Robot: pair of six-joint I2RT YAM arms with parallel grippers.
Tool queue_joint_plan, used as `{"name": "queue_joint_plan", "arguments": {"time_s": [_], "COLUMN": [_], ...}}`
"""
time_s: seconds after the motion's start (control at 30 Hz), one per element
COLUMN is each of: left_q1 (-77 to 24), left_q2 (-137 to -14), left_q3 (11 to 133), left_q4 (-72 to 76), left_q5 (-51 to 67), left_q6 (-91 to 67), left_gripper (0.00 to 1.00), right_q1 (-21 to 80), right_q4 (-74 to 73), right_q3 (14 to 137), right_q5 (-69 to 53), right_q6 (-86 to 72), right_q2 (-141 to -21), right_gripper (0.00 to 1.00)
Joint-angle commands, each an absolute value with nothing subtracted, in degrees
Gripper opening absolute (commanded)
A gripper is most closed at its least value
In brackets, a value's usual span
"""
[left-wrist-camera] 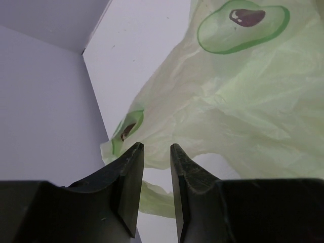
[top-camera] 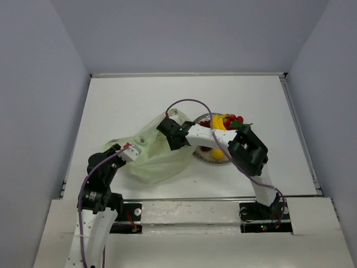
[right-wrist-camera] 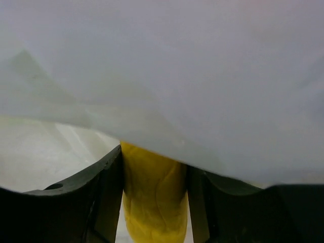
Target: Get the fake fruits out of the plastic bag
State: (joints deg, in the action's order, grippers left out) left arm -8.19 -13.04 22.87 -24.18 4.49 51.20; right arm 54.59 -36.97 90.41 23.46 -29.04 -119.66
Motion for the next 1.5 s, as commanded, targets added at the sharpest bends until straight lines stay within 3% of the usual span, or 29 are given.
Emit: {"name": "queue_joint_plan", "arguments": {"time_s": [0.0,0.07,0.2,0.33,0.53,1.13,1.3,1.47], "left_q1": [-8.3,-8.3,-8.3,-8.3,-8.3,-8.3,-8.3,-8.3], "left_q2": [-16.2,-20.8,-30.3,-38.7,-42.5,-25.5,-22.8,-23.7], "left_q3": [25.1,26.0,30.8,38.3,44.3,25.9,24.2,24.6], "left_q4": [-16.5,-12.0,-5.4,-0.4,3.1,-6.3,-9.8,-10.2], "left_q5": [1.9,0.8,0.6,0.6,4.1,2.4,3.3,3.4], "left_q6": [49.1,47.9,47.6,47.7,48.2,47.0,45.7,44.3], "left_gripper": [0.39,0.34,0.22,0.00,0.00,0.00,0.00,0.00], "right_q1": [54.6,54.6,54.6,54.6,54.1,50.2,45.6,45.6], "right_q4": [-36.5,-36.4,-36.2,-32.4,-21.7,6.3,18.2,18.6], "right_q3": [94.3,100.1,109.8,119.5,117.0,89.3,81.8,82.9], "right_q5": [17.8,18.2,18.5,18.3,14.4,0.3,-18.8,-28.9], "right_q6": [-28.6,-27.4,-25.5,-24.6,-25.2,-29.1,-36.7,-35.7], "right_q2": [-121.6,-121.6,-123.0,-123.0,-117.5,-104.9,-103.5,-103.4], "right_gripper": [0.10,0.04,0.03,0.01,0.01,0.02,0.03,0.04]}}
